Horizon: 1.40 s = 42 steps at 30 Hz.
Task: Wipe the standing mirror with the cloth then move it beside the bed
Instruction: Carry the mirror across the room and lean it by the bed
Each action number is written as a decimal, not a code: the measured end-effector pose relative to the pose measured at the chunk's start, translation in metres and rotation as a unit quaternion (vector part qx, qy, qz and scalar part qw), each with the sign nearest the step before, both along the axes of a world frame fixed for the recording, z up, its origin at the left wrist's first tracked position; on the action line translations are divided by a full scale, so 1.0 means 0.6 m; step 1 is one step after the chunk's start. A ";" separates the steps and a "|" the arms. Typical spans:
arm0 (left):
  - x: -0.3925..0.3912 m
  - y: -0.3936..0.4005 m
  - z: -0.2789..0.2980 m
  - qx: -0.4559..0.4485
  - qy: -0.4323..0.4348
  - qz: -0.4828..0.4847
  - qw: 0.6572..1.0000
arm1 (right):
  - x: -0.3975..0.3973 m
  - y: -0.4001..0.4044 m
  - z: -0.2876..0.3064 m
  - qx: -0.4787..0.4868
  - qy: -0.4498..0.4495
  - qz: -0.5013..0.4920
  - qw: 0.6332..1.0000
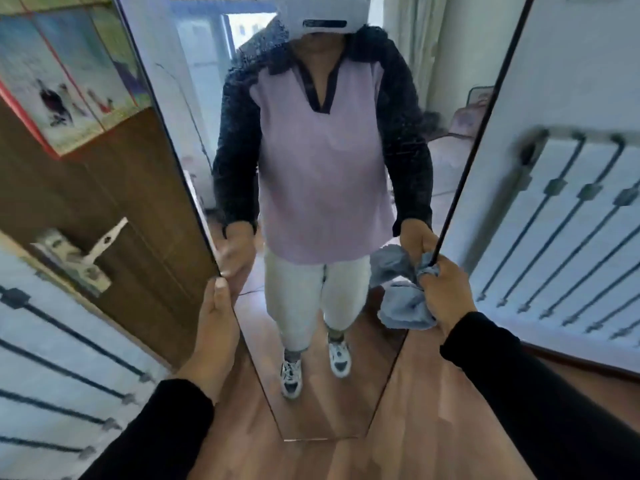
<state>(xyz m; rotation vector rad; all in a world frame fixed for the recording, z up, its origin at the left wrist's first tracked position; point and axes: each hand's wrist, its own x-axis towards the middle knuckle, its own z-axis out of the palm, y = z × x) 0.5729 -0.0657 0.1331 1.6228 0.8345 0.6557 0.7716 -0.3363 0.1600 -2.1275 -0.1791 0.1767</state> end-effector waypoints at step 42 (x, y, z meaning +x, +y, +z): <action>0.710 -0.628 -0.006 -0.007 0.028 -0.576 0.817 | 0.072 -0.660 -0.010 0.062 -0.060 -0.570 0.817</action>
